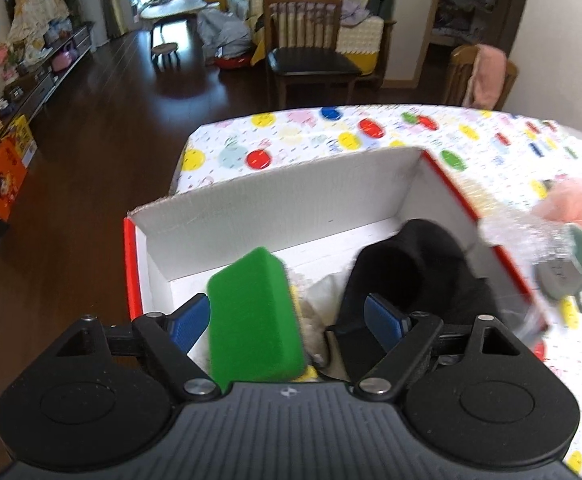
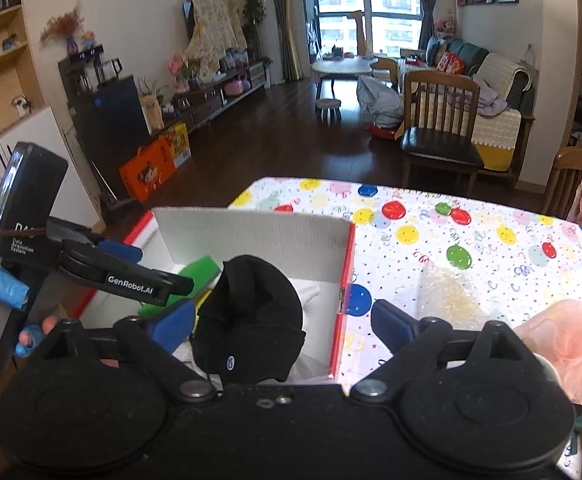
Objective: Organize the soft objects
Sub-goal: 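Lower the green sponge with the left tool while the right tool lowers the cap into the box, open both, then withdraw both tools from the shoebox back over the table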
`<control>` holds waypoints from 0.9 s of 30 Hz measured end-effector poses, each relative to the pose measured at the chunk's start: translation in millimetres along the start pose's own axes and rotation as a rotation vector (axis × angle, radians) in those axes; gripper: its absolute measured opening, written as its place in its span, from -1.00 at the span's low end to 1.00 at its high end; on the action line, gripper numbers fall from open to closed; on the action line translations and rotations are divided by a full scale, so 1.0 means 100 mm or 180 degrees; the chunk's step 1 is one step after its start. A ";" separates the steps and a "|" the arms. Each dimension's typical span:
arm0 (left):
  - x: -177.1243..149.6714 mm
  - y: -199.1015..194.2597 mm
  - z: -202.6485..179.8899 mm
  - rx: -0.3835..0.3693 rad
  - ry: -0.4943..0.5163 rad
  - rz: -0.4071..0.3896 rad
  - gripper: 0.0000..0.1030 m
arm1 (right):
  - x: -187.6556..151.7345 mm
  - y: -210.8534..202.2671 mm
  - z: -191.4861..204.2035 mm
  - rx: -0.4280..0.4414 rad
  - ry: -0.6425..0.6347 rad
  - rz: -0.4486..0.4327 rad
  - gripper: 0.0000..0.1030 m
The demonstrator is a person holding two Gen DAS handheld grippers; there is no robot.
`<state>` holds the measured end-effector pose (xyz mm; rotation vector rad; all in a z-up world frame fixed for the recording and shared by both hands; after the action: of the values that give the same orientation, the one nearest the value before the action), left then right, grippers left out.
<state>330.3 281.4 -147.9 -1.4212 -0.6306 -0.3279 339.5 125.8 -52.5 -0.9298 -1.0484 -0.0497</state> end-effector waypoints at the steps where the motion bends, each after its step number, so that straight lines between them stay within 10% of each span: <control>1: 0.01 -0.06 -0.03 -0.0031 0.0020 -0.0031 0.64 | 0.01 -0.06 0.00 0.0008 0.0010 -0.0022 0.87; 14: 0.13 -0.68 -0.71 -0.0443 0.0180 -0.0373 0.70 | -0.12 -0.95 -0.42 -0.0092 0.0257 -0.0347 0.99; 27: 0.37 -0.46 -1.66 -0.0545 0.0064 -0.0356 0.72 | -0.64 -1.45 -1.47 -0.0364 0.0537 -0.0275 0.99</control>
<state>368.6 117.9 -92.8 -1.5470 -0.6798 -0.4937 346.1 -89.3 -33.7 -0.9656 -0.9358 -0.2579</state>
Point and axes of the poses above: each gripper's, at about its wrist camera, not at the fingertips, and y roughly the way its jaws point, z to its left, x to its top, the point moved 10 cm from there along y, roughly the way its jaws point, and after that the axes turned 3 degrees about x, right-handed, at the moved point
